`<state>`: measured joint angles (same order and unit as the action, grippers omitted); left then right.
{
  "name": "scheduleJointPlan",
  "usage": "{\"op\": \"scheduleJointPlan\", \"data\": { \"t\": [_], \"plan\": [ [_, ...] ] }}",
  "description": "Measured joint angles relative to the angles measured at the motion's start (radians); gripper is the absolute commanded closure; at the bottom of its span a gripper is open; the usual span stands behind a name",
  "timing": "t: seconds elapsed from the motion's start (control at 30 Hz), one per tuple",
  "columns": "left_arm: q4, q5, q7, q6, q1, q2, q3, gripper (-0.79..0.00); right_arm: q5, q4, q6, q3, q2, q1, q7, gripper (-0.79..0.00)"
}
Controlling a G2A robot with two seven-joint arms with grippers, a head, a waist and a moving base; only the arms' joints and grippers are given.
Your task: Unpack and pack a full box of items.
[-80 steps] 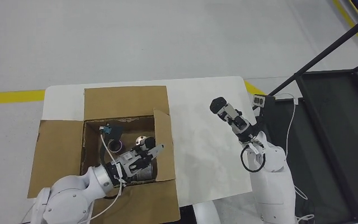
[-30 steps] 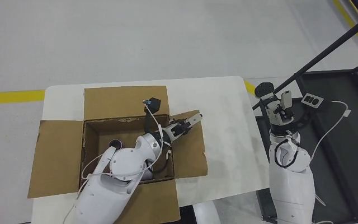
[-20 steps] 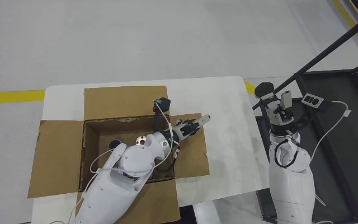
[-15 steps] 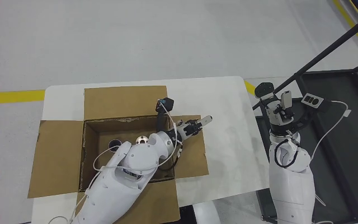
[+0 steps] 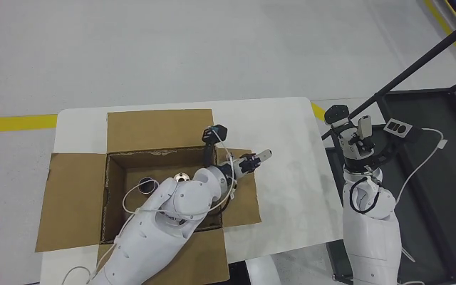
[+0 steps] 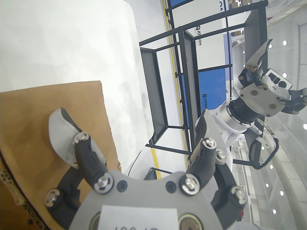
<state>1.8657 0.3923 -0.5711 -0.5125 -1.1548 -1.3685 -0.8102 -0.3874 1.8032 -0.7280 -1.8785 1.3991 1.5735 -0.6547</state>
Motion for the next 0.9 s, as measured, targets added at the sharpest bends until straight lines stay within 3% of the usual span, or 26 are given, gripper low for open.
{"op": "scheduleJointPlan", "data": {
  "t": [0.27,0.5,0.7,0.9],
  "plan": [
    [-0.002,0.053,-0.052,-0.049,0.006,0.002,0.011,-0.785,0.0,0.0,0.0,0.0,0.0,0.0,0.0,-0.785],
    [0.11,0.038,-0.041,-0.019,-0.048,0.015,-0.055,-0.785,0.0,0.0,0.0,0.0,0.0,0.0,0.0,-0.785],
    [0.281,0.043,-0.054,-0.011,-0.162,0.044,-0.173,-0.785,0.0,0.0,0.0,0.0,0.0,0.0,0.0,-0.785],
    [0.451,0.084,-0.01,0.077,-0.369,0.08,-0.363,-0.785,0.0,0.0,0.0,0.0,0.0,0.0,0.0,-0.785]
  ]
}}
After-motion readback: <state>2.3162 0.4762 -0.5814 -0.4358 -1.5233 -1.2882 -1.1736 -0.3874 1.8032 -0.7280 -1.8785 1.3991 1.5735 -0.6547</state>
